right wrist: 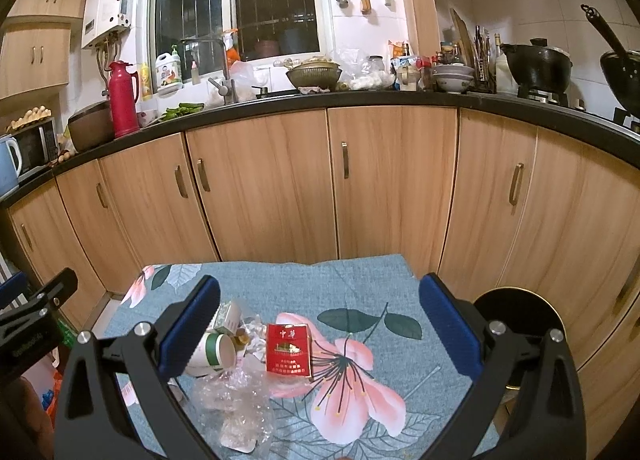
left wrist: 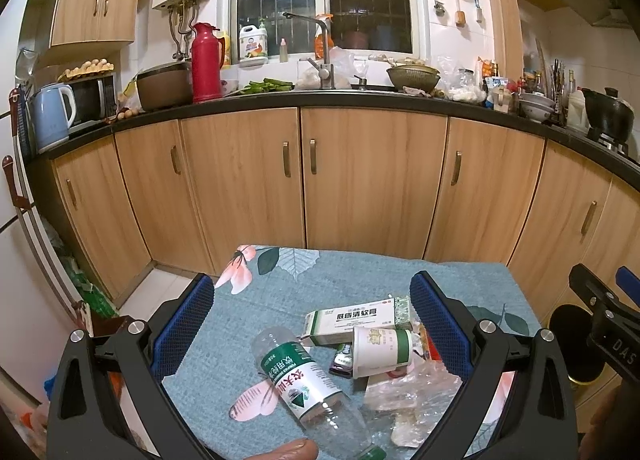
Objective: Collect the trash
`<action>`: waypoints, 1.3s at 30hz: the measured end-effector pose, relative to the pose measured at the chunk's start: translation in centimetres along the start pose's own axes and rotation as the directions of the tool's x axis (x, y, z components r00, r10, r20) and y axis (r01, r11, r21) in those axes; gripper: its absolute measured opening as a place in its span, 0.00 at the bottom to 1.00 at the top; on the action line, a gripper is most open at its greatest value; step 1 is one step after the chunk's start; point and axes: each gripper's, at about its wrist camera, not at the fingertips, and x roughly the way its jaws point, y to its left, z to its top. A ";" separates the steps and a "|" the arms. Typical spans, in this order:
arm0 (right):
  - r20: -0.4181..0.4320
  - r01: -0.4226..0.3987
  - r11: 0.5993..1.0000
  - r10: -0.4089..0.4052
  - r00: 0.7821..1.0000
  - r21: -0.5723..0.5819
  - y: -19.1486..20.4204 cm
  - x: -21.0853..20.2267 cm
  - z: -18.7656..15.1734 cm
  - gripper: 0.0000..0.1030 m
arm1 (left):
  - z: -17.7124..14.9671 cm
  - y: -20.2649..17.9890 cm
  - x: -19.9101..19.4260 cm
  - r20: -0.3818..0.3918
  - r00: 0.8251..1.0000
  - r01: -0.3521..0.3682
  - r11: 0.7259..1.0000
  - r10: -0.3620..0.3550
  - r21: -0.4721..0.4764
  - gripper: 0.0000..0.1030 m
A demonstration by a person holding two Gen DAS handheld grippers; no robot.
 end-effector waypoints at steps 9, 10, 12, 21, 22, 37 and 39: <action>0.027 0.004 1.000 -0.004 1.000 -0.002 0.0 -0.9 0.4 0.97 | 0.2 0.0 -0.5 0.011 1.000 0.000 1.000 0.000 -0.003 0.92; 0.027 0.004 1.000 -0.004 1.000 -0.002 0.0 -1.0 0.4 0.97 | 0.3 0.0 -0.6 0.012 1.000 0.001 1.000 -0.001 -0.002 0.92; 0.025 0.003 1.000 -0.003 1.000 0.000 -0.1 -0.9 0.4 0.97 | 0.2 -0.1 -0.7 0.012 1.000 0.003 1.000 -0.003 -0.001 0.92; 0.023 0.004 1.000 -0.004 1.000 -0.002 0.0 -0.9 0.2 0.97 | 0.2 -0.2 -0.7 0.011 1.000 0.003 1.000 -0.003 -0.001 0.92; 0.020 0.004 1.000 -0.004 1.000 -0.003 0.0 -0.8 0.2 0.97 | 0.2 -0.2 -0.7 0.010 1.000 0.003 1.000 -0.003 -0.001 0.92; -0.374 -0.320 0.947 0.307 0.875 0.029 0.6 9.7 -2.9 0.97 | -1.9 8.5 8.7 -0.296 0.954 -0.093 0.984 0.045 -0.153 0.92; -0.439 -0.376 0.924 0.366 0.821 0.067 1.3 11.7 -3.7 0.97 | -2.8 10.2 9.8 -0.340 0.939 -0.121 0.975 0.053 -0.184 0.92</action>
